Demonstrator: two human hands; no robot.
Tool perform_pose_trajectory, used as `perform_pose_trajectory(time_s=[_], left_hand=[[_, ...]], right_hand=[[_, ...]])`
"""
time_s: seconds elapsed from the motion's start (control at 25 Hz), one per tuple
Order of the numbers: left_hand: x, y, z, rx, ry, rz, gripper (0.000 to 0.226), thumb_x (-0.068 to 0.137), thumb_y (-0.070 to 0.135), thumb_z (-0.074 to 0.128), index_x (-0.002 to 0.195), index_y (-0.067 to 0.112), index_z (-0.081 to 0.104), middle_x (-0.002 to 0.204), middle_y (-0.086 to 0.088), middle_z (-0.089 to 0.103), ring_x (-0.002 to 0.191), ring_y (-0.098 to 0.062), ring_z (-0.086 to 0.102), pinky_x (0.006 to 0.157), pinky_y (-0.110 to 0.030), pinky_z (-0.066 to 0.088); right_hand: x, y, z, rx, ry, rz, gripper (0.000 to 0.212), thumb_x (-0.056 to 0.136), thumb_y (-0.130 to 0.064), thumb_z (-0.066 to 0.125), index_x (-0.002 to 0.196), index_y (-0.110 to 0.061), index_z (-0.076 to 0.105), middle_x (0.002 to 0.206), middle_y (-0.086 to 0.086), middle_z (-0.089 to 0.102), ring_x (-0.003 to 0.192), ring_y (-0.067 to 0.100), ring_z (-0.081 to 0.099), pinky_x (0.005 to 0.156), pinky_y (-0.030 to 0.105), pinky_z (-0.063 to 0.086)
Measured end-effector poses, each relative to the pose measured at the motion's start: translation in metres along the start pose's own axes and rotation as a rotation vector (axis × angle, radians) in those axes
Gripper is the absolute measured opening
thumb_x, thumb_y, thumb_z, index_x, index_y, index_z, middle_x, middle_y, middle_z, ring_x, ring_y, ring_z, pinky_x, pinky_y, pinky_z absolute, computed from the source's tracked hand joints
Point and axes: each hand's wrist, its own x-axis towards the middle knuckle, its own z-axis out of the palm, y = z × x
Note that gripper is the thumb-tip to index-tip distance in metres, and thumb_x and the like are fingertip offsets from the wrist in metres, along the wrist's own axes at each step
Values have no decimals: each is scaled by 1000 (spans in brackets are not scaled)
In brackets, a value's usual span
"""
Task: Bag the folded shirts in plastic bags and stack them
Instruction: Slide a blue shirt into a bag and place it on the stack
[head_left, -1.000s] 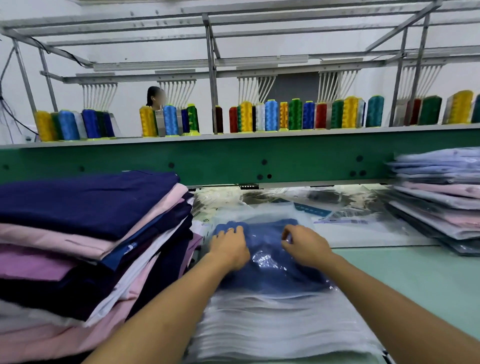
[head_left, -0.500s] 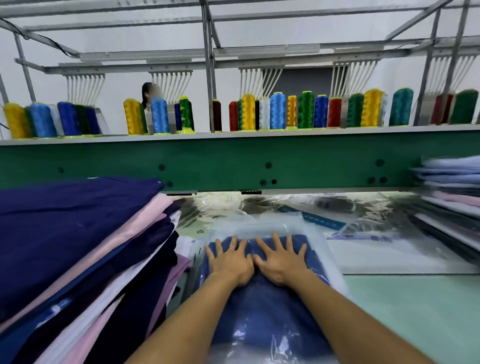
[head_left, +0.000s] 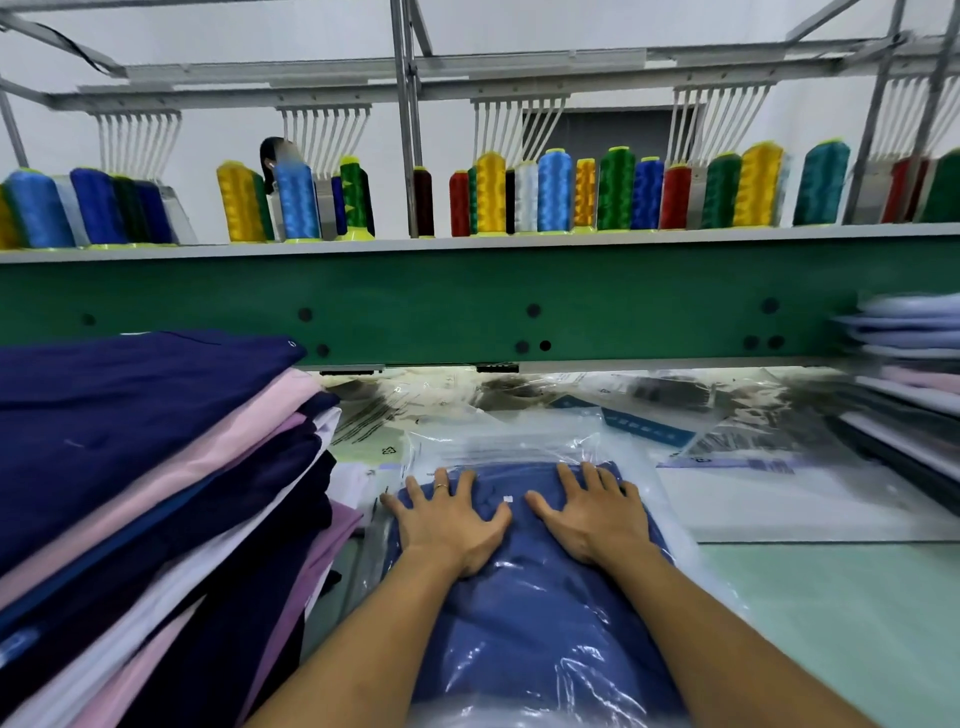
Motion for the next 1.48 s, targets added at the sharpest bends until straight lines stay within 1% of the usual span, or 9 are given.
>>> perform_pose_trajectory(time_s=[0.28, 0.56, 0.76, 0.92, 1.08, 1.16, 1.24, 1.36, 1.48], left_hand=[[-6, -3, -7, 68, -22, -5, 96, 80, 88, 4, 159, 33, 7, 166, -5, 14, 150, -39, 8, 111, -71, 0], [-34, 11, -43, 46, -11, -4, 61, 98, 58, 30, 147, 21, 31, 155, -4, 35, 140, -42, 29, 107, -72, 16], [-83, 26, -57, -53, -87, 16, 57, 97, 43, 36, 151, 25, 29, 160, -3, 29, 146, -44, 21, 109, -75, 8], [-122, 17, -41, -65, -101, 29, 57, 99, 46, 33, 152, 26, 27, 165, -3, 18, 151, -40, 6, 112, -73, 4], [-145, -12, -21, -139, -21, 73, 65, 98, 60, 29, 156, 31, 23, 167, 4, 8, 153, -31, -3, 119, -61, 5], [-147, -23, -17, -197, 41, 61, 69, 96, 63, 35, 154, 27, 27, 167, 2, 12, 154, -26, 3, 122, -50, 11], [-149, -28, -18, -271, 163, 54, 66, 93, 60, 48, 146, 21, 40, 160, -4, 30, 149, -25, 23, 119, -38, 24], [-155, -33, -20, -448, 347, 13, 49, 88, 44, 65, 128, 17, 55, 132, -5, 57, 123, -26, 51, 103, -34, 40], [-159, -47, -26, -696, 415, -54, 30, 84, 28, 71, 110, 15, 60, 100, -4, 66, 97, -30, 64, 85, -35, 49]], right_hand=[[-9, -2, -1, 42, 43, 80, 87, 95, -74, 16, 162, -19, 12, 169, 8, 9, 156, 24, 4, 125, 41, 7], [-27, -5, -29, 80, 23, 10, 68, 103, -50, 33, 161, -23, 12, 170, 8, 0, 155, 32, -1, 124, 51, 9], [-77, -34, -43, 58, 20, -112, 66, 101, -41, 40, 161, -26, 16, 168, 10, 10, 154, 34, 10, 122, 52, 16], [-129, -38, -22, 5, -44, -203, 56, 104, -51, 27, 158, -39, 18, 169, 5, 10, 153, 37, 10, 121, 57, 12], [-157, -18, -15, -62, -73, -101, 66, 96, -73, 18, 157, -47, 13, 169, 4, 9, 153, 39, 6, 122, 57, 2], [-163, -8, -16, -87, -86, -26, 74, 90, -81, 15, 157, -49, 11, 169, 7, 7, 153, 41, 4, 122, 57, 2], [-170, 0, -17, -73, -62, 54, 79, 85, -86, 13, 155, -48, 15, 168, 11, 9, 151, 44, 8, 119, 58, 7], [-175, 4, -16, -28, -27, 95, 81, 83, -86, 16, 152, -45, 24, 167, 11, 13, 149, 44, 13, 117, 57, 15], [-173, 2, -17, -17, 1, 108, 77, 86, -83, 19, 150, -42, 30, 166, 11, 16, 148, 44, 16, 116, 57, 18]])
